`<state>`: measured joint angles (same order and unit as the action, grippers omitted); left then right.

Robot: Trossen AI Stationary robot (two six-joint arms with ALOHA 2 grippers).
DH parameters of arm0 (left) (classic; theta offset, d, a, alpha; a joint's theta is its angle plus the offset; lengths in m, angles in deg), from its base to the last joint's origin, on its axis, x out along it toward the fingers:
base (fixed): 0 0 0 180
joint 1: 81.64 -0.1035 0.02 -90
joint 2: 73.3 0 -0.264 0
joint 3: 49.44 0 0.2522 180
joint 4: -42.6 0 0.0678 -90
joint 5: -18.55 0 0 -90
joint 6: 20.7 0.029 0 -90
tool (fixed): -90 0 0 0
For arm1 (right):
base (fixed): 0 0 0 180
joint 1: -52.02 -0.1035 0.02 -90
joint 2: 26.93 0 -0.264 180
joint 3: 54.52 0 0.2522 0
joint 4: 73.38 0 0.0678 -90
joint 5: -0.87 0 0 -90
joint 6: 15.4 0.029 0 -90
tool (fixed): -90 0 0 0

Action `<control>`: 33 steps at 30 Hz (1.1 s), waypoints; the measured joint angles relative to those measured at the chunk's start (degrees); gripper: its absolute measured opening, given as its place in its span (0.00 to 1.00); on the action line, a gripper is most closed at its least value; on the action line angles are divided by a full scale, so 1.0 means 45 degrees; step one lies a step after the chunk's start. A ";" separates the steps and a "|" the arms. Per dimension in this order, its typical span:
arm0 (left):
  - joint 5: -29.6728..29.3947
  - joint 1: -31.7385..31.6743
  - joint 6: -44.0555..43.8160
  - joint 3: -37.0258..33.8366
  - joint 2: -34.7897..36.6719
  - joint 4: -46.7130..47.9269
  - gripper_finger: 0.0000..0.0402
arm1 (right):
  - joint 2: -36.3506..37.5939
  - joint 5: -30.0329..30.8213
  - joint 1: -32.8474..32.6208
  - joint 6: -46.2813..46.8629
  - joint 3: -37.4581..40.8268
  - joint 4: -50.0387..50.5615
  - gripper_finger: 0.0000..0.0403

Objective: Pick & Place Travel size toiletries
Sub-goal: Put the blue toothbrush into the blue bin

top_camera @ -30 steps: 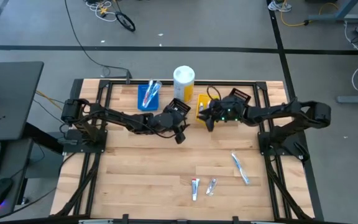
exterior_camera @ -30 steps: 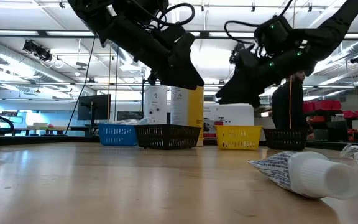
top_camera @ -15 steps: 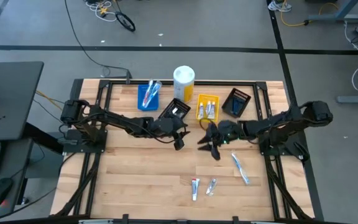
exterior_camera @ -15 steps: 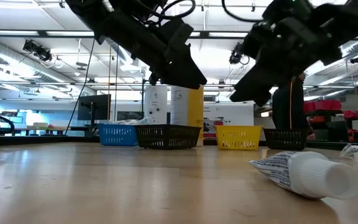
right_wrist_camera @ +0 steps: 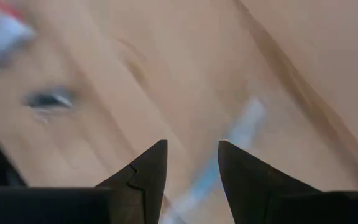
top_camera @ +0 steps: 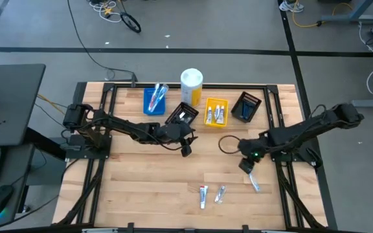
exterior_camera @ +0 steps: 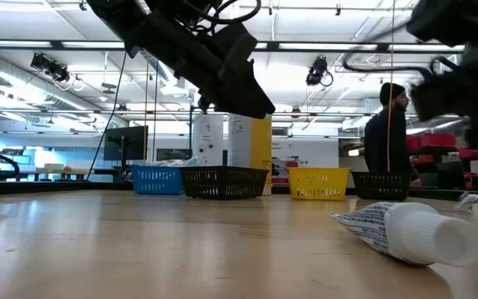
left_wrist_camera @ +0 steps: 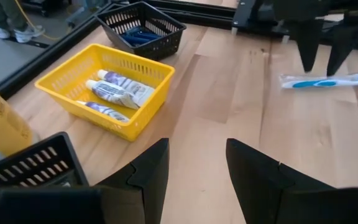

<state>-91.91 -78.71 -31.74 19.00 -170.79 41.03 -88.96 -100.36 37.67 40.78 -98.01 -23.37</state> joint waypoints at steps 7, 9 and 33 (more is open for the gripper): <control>-0.0139 0.0000 0.0136 -0.0005 0.0000 0.0073 0.42 | -0.0868 0.0184 -0.1090 0.2505 0.0003 0.1246 0.38; -0.0060 0.0000 0.0131 -0.0005 0.0000 0.0073 0.42 | -0.1461 0.0356 -0.1252 0.2611 0.0000 0.0962 0.38; 0.0092 -0.0003 0.0170 -0.0004 0.0000 0.0102 0.42 | -0.2272 0.3053 -0.0621 0.1450 -0.1071 -0.2802 0.03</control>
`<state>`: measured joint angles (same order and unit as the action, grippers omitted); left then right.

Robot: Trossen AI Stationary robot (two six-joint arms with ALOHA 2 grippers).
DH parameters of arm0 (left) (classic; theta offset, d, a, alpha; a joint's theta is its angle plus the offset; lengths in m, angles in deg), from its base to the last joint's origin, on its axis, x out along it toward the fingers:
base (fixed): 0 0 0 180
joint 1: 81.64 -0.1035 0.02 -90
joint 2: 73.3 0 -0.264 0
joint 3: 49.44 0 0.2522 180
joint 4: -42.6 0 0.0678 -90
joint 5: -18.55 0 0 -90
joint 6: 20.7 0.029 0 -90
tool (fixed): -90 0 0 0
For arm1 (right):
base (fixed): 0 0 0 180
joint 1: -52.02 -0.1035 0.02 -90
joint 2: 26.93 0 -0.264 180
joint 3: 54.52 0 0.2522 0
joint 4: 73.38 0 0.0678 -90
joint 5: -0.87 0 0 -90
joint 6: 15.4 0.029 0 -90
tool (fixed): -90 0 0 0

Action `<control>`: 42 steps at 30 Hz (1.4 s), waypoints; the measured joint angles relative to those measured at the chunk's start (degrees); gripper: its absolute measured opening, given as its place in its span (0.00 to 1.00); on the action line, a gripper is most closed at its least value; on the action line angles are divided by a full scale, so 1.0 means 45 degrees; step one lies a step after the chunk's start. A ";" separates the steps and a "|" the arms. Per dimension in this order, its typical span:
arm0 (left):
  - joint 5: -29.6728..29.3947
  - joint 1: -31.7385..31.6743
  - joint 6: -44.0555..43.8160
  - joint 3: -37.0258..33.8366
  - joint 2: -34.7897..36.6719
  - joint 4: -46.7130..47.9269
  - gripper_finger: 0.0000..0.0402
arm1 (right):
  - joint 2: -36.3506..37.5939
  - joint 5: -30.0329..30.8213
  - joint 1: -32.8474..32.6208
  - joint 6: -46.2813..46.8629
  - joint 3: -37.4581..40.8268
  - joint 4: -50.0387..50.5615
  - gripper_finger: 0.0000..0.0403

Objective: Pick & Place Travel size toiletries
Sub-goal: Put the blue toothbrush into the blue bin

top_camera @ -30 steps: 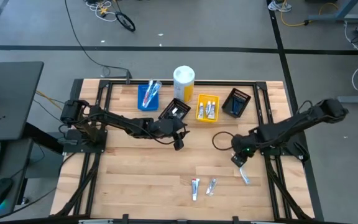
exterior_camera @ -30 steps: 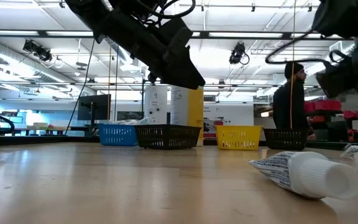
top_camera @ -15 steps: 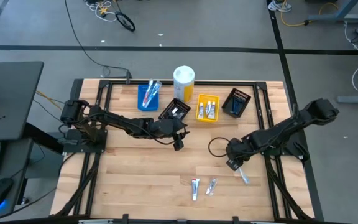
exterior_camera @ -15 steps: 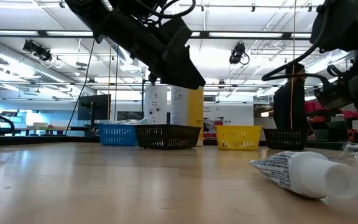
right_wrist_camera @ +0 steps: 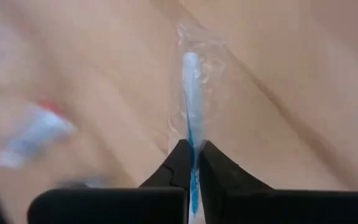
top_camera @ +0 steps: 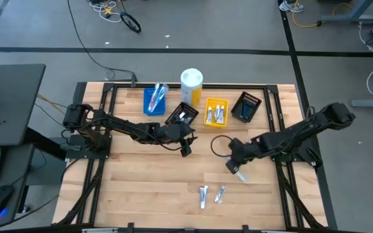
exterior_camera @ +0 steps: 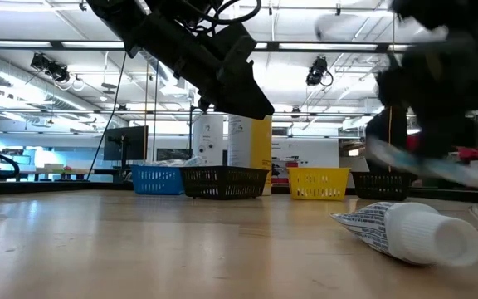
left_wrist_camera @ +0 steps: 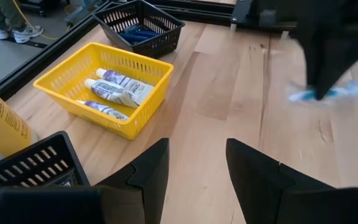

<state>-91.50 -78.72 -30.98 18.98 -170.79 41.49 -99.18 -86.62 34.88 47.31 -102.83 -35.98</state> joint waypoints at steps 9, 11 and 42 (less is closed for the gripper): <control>0.0482 0.0003 0.0097 -0.0006 0.0000 0.0167 0.42 | 0.0223 0.5839 0.1197 -0.7260 -0.0403 -0.7128 0.03; 0.0264 0.0000 -0.0008 -0.0006 0.0000 0.0026 0.42 | 0.0132 0.6255 0.1618 -0.7900 -0.0294 -0.7996 0.03; -0.0755 -0.0442 -0.0665 -0.0006 0.0000 -0.1771 0.10 | -0.2446 0.4669 0.3229 -0.9411 -0.0280 -1.2944 0.08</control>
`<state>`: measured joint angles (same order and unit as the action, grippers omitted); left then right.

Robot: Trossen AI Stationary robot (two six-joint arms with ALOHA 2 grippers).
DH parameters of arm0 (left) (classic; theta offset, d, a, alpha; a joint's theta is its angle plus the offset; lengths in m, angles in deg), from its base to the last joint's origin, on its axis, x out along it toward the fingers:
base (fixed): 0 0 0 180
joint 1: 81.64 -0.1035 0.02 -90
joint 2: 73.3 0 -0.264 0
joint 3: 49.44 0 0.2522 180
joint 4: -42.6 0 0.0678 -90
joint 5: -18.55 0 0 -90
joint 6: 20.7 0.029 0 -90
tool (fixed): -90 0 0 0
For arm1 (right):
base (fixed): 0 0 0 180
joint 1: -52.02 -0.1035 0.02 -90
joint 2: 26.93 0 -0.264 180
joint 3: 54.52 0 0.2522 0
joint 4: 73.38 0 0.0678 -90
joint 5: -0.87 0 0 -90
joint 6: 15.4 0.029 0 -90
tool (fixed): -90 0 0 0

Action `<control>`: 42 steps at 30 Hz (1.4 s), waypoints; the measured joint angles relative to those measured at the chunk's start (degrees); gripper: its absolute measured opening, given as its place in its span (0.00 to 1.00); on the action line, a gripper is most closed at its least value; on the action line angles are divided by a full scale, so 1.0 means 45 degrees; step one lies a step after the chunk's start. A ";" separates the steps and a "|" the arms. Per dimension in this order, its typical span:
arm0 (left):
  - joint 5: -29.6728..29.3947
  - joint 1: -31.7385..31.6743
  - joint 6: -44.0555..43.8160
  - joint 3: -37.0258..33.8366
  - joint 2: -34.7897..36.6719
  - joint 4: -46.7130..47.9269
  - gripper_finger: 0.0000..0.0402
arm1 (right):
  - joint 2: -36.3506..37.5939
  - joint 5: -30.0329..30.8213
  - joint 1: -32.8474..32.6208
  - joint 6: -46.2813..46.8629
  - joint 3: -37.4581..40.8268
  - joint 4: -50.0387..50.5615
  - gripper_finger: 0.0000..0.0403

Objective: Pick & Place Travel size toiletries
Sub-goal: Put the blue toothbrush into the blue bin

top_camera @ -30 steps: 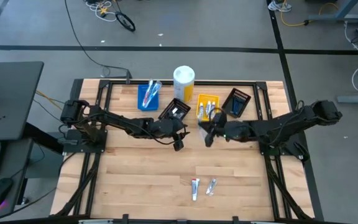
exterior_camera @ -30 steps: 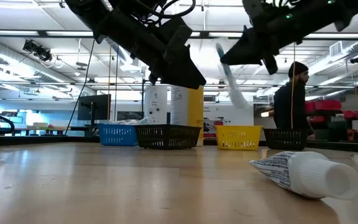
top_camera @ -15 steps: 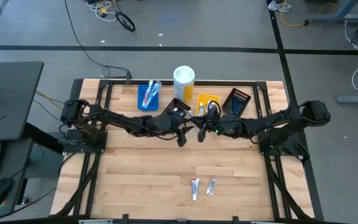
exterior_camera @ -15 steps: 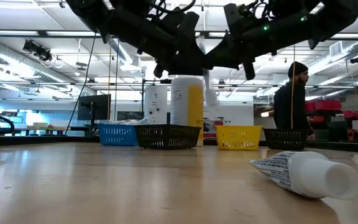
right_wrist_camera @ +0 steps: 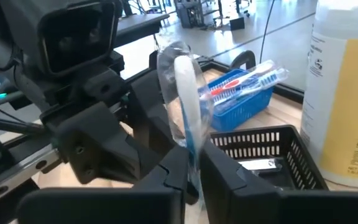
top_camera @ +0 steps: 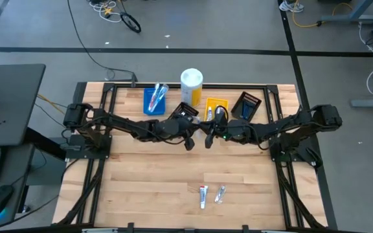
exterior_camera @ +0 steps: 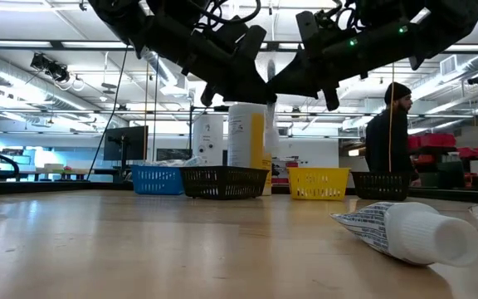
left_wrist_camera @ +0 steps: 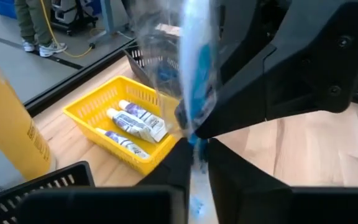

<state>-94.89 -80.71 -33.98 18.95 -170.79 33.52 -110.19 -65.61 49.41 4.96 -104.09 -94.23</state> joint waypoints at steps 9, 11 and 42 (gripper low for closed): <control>-0.0606 -0.0123 0.0039 0.0000 0.0000 0.1486 0.06 | 0.0000 -0.0108 0.0214 0.0071 -0.0024 0.1729 0.17; -0.1032 -0.0128 0.0044 0.0000 0.0034 0.2009 0.07 | 0.0000 -0.0096 0.0288 0.0212 -0.0024 0.1958 0.17; 0.0291 -0.6596 -0.0877 0.0015 0.3213 1.0088 0.07 | 0.0001 -0.0927 0.0408 0.0371 -0.0024 0.2301 0.18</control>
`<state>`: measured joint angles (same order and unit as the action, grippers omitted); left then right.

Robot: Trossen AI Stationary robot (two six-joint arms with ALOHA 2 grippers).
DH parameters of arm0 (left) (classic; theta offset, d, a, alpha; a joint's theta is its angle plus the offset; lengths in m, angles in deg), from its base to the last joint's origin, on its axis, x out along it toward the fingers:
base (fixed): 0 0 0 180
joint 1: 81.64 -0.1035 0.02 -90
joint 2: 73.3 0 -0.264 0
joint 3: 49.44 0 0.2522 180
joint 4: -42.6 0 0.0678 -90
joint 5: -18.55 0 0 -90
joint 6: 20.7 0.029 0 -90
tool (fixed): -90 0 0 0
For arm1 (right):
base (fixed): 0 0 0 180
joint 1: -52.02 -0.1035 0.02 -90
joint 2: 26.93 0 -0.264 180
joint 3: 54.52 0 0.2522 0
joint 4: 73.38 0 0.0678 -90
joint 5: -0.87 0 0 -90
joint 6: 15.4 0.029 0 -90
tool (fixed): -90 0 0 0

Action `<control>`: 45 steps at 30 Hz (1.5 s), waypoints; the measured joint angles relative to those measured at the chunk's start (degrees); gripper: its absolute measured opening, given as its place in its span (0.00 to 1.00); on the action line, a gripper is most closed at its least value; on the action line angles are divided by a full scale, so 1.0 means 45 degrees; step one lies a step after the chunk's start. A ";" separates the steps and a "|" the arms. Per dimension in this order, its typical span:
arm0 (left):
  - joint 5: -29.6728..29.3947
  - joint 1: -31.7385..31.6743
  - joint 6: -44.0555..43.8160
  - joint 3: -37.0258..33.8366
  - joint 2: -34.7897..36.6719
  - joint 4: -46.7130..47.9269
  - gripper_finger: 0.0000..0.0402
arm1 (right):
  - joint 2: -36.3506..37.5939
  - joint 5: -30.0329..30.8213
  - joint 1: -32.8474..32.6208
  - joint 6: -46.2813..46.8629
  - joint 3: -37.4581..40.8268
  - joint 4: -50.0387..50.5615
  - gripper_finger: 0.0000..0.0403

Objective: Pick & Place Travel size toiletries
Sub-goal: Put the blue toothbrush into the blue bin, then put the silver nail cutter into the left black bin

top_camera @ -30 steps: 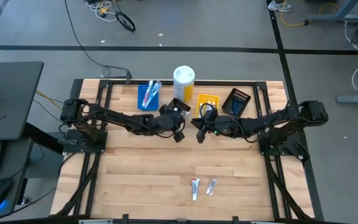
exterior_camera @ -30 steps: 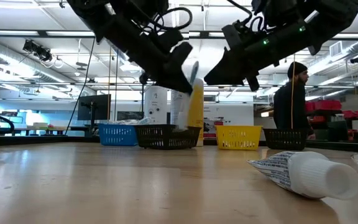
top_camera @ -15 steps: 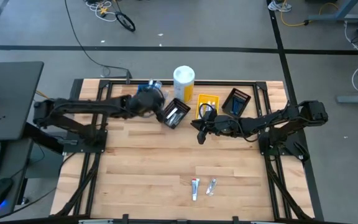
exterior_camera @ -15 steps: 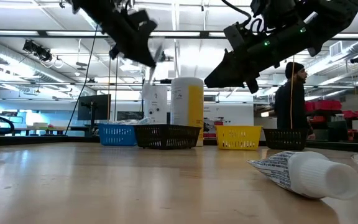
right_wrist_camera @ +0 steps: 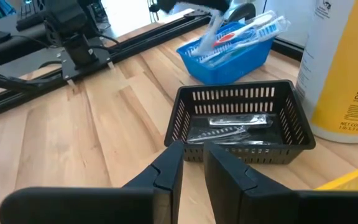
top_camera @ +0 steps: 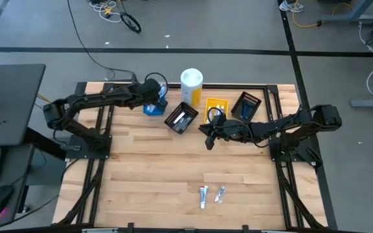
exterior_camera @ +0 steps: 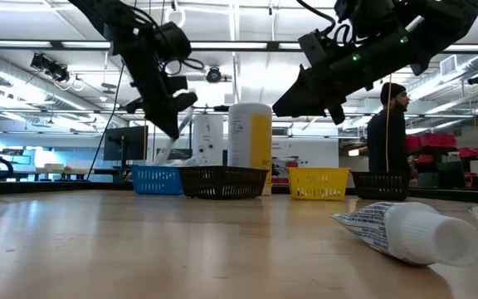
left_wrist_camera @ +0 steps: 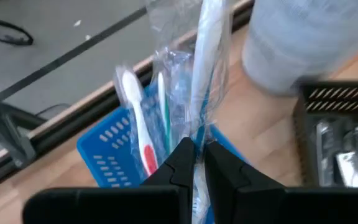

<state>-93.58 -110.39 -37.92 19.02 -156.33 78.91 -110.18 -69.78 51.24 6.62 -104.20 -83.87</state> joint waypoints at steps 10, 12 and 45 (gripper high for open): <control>0.0533 -0.0273 -0.0169 0.0000 -0.1140 0.0745 0.08 | 0.0001 -0.0003 0.0000 0.0000 0.0000 0.0005 0.18; 0.0515 -0.0266 -0.0130 0.0000 -0.1350 0.0649 0.09 | 0.0004 -0.0008 0.0000 0.0000 0.0000 0.0002 0.18; 0.0306 0.0956 -0.0361 -0.0015 -0.0356 -0.0238 0.41 | 0.0004 -0.0005 0.0000 0.0000 0.0010 -0.0057 0.18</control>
<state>-92.20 -106.09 -39.55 18.95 -157.93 77.84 -110.17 -69.80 51.24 6.62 -104.16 -84.13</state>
